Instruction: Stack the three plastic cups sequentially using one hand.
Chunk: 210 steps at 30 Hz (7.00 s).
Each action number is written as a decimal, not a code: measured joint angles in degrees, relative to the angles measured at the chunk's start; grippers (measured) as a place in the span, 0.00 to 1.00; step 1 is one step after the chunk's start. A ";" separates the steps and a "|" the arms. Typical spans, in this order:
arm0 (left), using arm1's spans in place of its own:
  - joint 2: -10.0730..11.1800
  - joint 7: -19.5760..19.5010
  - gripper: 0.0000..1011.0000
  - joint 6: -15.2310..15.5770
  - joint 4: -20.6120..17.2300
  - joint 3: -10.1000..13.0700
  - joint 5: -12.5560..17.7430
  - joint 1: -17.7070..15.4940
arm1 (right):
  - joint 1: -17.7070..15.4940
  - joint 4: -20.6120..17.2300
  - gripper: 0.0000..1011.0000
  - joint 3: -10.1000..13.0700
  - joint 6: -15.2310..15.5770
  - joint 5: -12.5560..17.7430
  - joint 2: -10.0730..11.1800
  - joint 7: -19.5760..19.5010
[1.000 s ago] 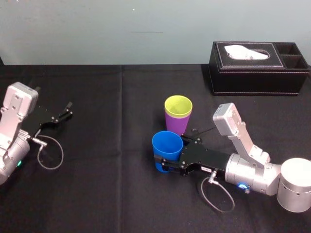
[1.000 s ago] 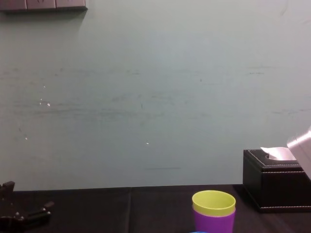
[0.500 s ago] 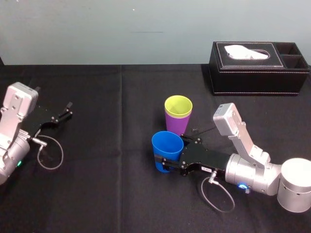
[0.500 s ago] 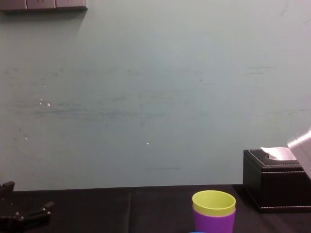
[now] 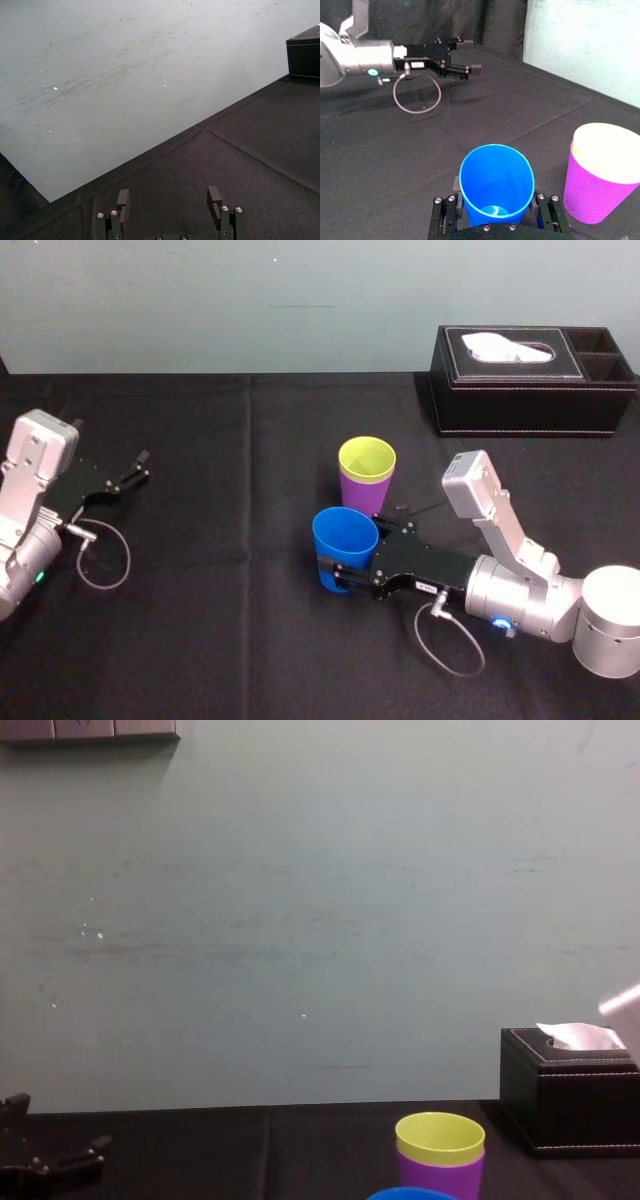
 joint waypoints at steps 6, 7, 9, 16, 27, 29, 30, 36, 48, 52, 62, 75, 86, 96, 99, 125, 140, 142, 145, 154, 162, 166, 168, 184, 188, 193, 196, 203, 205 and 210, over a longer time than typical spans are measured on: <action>0.00 0.00 1.00 0.00 0.00 0.00 0.00 0.00 | -0.85 -3.17 0.72 0.90 0.30 1.59 1.23 -0.07; 0.00 0.00 1.00 0.00 0.00 0.00 0.00 0.00 | -0.85 -3.17 0.72 0.90 0.30 1.59 1.23 -0.07; 0.00 0.00 1.00 0.00 0.00 0.00 0.00 0.00 | -1.01 -4.47 0.72 1.19 0.88 2.10 1.75 -0.19; 0.00 0.00 1.00 0.00 0.00 0.00 0.00 0.00 | -0.83 -9.88 0.72 1.77 7.57 2.38 3.75 -3.30; 0.00 0.00 1.00 0.00 0.00 0.00 0.00 0.00 | 1.44 -14.46 0.72 3.14 14.42 3.62 5.35 -6.01; 0.00 0.00 1.00 0.00 0.00 0.00 0.00 0.00 | 1.87 -14.56 0.72 3.36 14.84 3.79 5.39 -6.39; 0.00 0.00 1.00 0.00 0.00 0.00 0.00 0.00 | 2.03 -14.57 0.72 3.42 14.94 3.84 5.39 -6.51; 0.00 0.00 1.00 0.00 0.00 0.00 0.00 0.00 | 3.11 -14.36 0.72 3.99 15.20 4.26 5.27 -7.42; 0.00 0.00 1.00 0.00 0.00 0.00 0.00 0.00 | 5.06 -12.76 0.72 4.60 15.23 4.46 3.97 -9.11; 0.00 0.00 1.00 0.00 0.00 0.00 0.00 0.00 | 5.74 -11.75 0.72 4.75 15.20 4.50 3.23 -9.63; 0.00 0.00 1.00 0.00 0.00 0.00 0.00 0.00 | 8.67 -7.46 0.72 4.06 15.15 3.60 0.95 -10.15; 0.00 0.00 1.00 0.00 0.00 0.00 0.00 0.00 | 11.03 -3.37 0.72 3.17 14.59 2.06 -1.15 -9.92; 0.00 0.00 1.00 0.00 0.00 0.00 0.00 0.00 | 11.40 -1.94 0.72 2.86 14.31 1.37 -1.71 -9.22; 0.00 0.00 1.00 0.00 0.00 0.00 0.00 0.00 | 11.45 -0.59 0.72 2.47 13.65 0.53 -2.20 -8.75; 0.00 0.00 1.00 0.00 0.00 0.00 0.00 0.00 | 11.48 0.00 0.72 2.33 13.41 0.30 -2.44 -8.43; 0.00 0.00 1.00 0.00 0.00 0.00 0.00 0.00 | 11.39 0.41 0.86 2.20 13.28 0.04 -2.67 -8.43; 0.00 0.00 1.00 0.00 0.00 0.00 0.00 0.00 | 11.39 0.36 0.99 2.21 13.31 0.08 -2.66 -8.43; 0.00 0.00 1.00 0.00 0.00 0.00 0.00 0.00 | 11.40 0.36 0.99 2.21 13.31 0.08 -2.65 -8.43; 0.00 0.00 1.00 0.00 0.00 0.00 0.00 0.00 | 11.39 0.36 0.99 2.21 13.31 0.08 -2.66 -8.43; 0.00 0.00 1.00 0.00 0.00 0.00 0.00 0.00 | 9.08 -1.67 0.99 4.34 12.14 -0.16 -2.06 -10.14; 0.00 0.00 1.00 0.00 0.00 0.00 0.00 0.00 | 5.54 -3.62 0.99 8.32 11.03 0.69 -0.74 -12.39; 0.00 0.00 1.00 0.00 0.00 0.00 0.00 0.00 | 3.74 -4.20 0.99 10.45 9.81 0.75 -0.38 -13.94; 0.00 0.00 1.00 0.00 0.00 0.00 0.00 0.00 | 2.54 -4.37 0.99 11.83 8.81 0.72 -0.29 -14.86; 0.00 0.00 1.00 0.00 0.00 0.00 0.00 0.00 | -3.55 -1.41 0.99 17.84 1.97 -2.51 -0.80 -19.13; 0.00 0.00 1.00 0.00 0.00 0.00 0.00 0.00 | -4.30 -0.43 0.99 18.54 1.32 -3.49 -0.89 -19.53; 0.00 0.00 1.00 0.00 0.00 0.00 0.00 0.00 | -5.02 0.61 0.99 19.35 0.99 -4.17 -1.18 -19.74; 0.00 0.00 1.00 0.00 0.00 0.00 0.00 0.00 | -4.98 0.58 0.99 19.33 0.98 -4.17 -1.16 -19.74; 0.00 0.00 1.00 0.00 0.00 0.00 0.00 0.00 | -4.84 0.37 0.99 19.15 1.03 -4.07 -1.12 -19.70; 0.00 0.00 1.00 0.00 0.00 0.00 0.00 0.00 | -4.82 0.35 0.99 19.13 1.04 -4.06 -1.11 -19.69; 0.00 0.00 1.00 0.00 0.00 0.00 0.00 0.00 | -4.77 0.27 0.99 19.05 1.08 -4.01 -1.08 -19.67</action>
